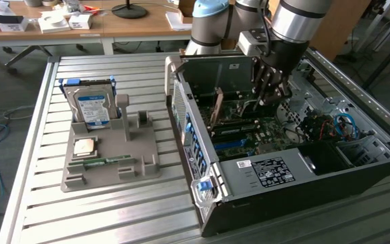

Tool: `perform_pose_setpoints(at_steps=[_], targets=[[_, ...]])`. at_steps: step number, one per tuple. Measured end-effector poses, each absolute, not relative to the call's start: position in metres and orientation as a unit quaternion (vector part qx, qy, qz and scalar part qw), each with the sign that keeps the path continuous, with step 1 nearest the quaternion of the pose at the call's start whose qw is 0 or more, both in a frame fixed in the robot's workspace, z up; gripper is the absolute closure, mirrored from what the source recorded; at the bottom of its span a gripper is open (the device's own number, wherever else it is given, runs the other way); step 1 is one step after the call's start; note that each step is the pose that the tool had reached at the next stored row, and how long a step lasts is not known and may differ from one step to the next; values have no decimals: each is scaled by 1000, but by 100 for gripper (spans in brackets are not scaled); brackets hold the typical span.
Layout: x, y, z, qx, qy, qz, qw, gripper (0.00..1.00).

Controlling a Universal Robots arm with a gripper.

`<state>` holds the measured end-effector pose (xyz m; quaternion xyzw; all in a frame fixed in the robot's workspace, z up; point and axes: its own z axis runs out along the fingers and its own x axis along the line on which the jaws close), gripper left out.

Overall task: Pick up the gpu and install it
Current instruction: 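Insert the gpu into the slot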

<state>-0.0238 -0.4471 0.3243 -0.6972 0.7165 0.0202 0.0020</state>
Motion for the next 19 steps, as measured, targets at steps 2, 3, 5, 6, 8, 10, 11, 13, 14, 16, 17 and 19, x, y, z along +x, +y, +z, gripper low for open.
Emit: perform_pose_setpoints(at_steps=[2,3,5,6,8,10,11,13,14,16,17,19], targets=[[-24,-447,323,-697,717,20,2,74],[-24,-447,322,-697,717,20,2,74],[-25,-447,321,-697,716,20,2,74],[-25,-447,321,-697,716,20,2,74],[-25,-447,320,-697,716,20,2,74],[-25,-447,320,-697,716,20,2,74],[-25,-447,320,-697,716,20,2,74],[-25,-447,320,-697,716,20,2,74],[-25,-447,320,-697,716,20,2,74],[-25,-448,320,-697,716,20,2,74],[-25,-448,320,-697,716,20,2,74],[-25,-450,320,-697,716,20,2,74]])
